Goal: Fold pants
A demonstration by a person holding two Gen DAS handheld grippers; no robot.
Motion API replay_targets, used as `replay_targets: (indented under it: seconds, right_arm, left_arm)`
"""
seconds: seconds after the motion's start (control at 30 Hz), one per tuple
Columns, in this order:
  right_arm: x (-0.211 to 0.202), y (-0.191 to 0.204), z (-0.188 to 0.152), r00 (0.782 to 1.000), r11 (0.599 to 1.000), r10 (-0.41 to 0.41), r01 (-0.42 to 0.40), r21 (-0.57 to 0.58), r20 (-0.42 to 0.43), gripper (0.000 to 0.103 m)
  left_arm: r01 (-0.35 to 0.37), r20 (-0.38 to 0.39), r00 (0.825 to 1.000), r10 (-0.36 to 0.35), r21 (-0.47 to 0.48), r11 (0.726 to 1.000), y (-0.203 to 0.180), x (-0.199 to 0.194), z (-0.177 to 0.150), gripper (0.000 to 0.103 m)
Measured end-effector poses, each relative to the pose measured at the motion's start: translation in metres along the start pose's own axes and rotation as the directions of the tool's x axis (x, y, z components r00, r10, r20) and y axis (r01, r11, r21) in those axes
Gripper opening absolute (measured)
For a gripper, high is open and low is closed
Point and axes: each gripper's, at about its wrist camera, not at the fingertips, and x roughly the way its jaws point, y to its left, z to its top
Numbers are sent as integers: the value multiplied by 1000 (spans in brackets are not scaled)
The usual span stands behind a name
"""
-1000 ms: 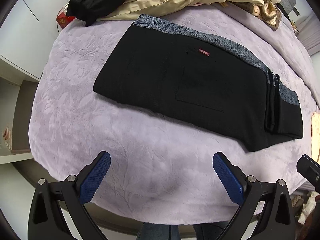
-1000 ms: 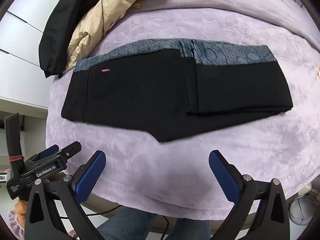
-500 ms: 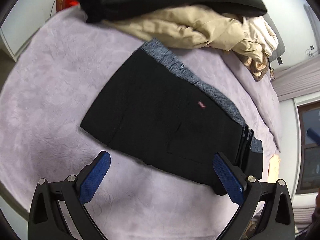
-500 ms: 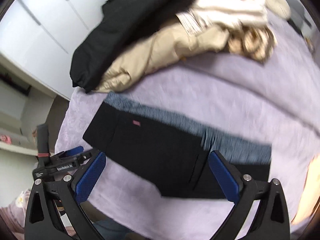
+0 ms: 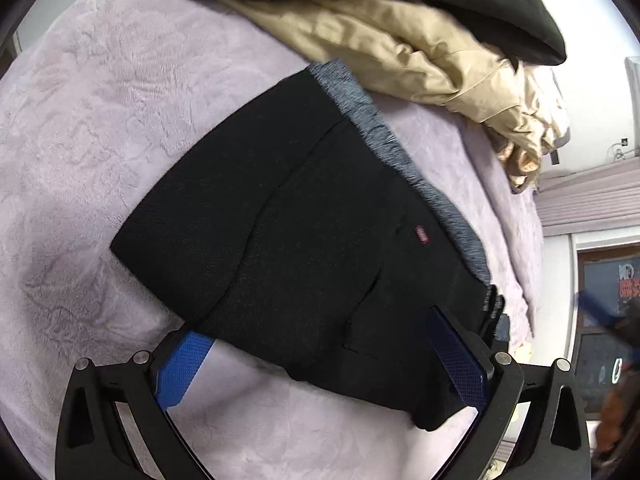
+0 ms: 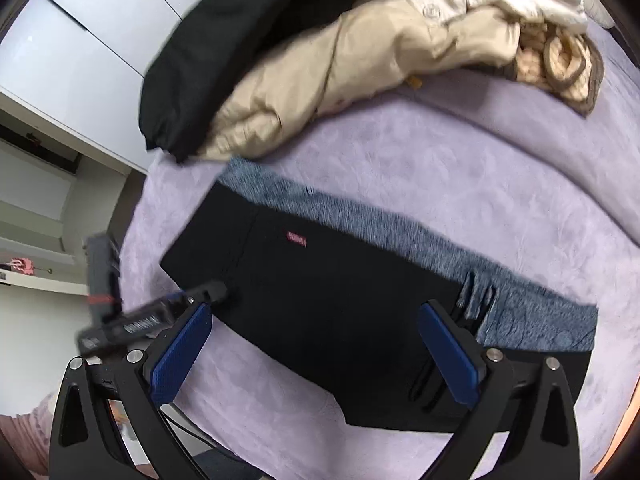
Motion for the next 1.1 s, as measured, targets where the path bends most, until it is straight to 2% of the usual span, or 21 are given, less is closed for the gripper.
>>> replay_targets:
  seconds: [0.1,0.13,0.17,0.23,0.27,0.3,0.33,0.43,0.47,0.5,0.57,0.6,0.7,0.83,0.87,0.9,0.93,0.97,1.0,1.03,1.1]
  right_arm:
    - [-30,7,26,998,999,29,-28,-22,60,103]
    - [-39,10,36,996,999,49,-48,-23,75,103]
    - [-46,12,45,994,997,72,-70,-24,87,103]
    - [-50,20,67,992,995,94,-92,-27,89,103]
    - [-45,26,78,993,995,99,-97,-35,63,103]
    - [-33,37,90,995,994,97,-97,-51,2,103]
    - [-23,45,97,996,994,85,-87,-61,-33,103]
    - [24,82,114,984,989,42,-65,-133,-175,103]
    - [42,95,117,974,986,31,-67,-154,-225,103]
    - [67,112,120,957,981,22,-77,-179,-289,103]
    - [103,133,120,923,971,24,-113,-210,-383,103]
    - [127,148,118,898,965,18,-131,-229,-439,103]
    - [175,171,109,841,955,-45,-123,-271,-539,103]
    - [218,188,93,768,936,-140,-103,-337,-624,102]
    - [226,189,88,754,929,-177,-84,-360,-632,92]
    - [231,187,84,741,921,-212,-66,-384,-637,75]
    - [233,184,80,736,916,-232,-54,-397,-636,28]
    - [230,179,80,739,926,-209,-61,-373,-640,21]
    - [222,173,81,753,941,-157,-84,-329,-640,20]
    - [212,169,82,776,941,-130,-99,-322,-617,18]
    - [182,156,82,821,943,-71,-130,-307,-566,16]
  left_arm:
    - [-39,-29,999,38,-38,999,10,18,6,103]
    - [-69,-30,997,67,-42,997,8,20,7,98]
    - [-131,-22,991,131,-27,991,2,21,8,94]
    - [-279,8,960,279,54,959,-15,23,3,73]
    - [-332,46,943,329,110,937,-25,22,-2,71]
    - [-372,94,928,361,157,915,-35,21,-7,61]
    - [-437,161,899,408,232,869,-49,20,-14,54]
    - [-570,299,821,486,397,719,-77,28,-33,52]
    - [-591,324,807,495,416,691,-81,30,-37,52]
    - [-603,345,797,495,424,675,-82,31,-41,52]
    - [-612,363,790,494,427,665,-84,31,-45,52]
    - [-617,371,786,494,428,660,-86,31,-46,52]
    - [-637,398,770,499,441,632,-92,31,-52,52]
    - [-635,406,772,490,444,632,-90,23,-58,52]
    - [-633,405,773,488,445,633,-89,22,-58,52]
    - [-629,399,776,488,450,634,-88,19,-59,52]
    - [-623,394,781,484,459,633,-90,18,-60,50]
    - [-631,414,775,478,467,619,-93,16,-63,50]
    - [-639,434,769,470,480,601,-99,13,-66,50]
    - [-642,451,766,458,496,585,-108,10,-70,50]
    - [-642,481,765,429,513,569,-129,1,-75,50]
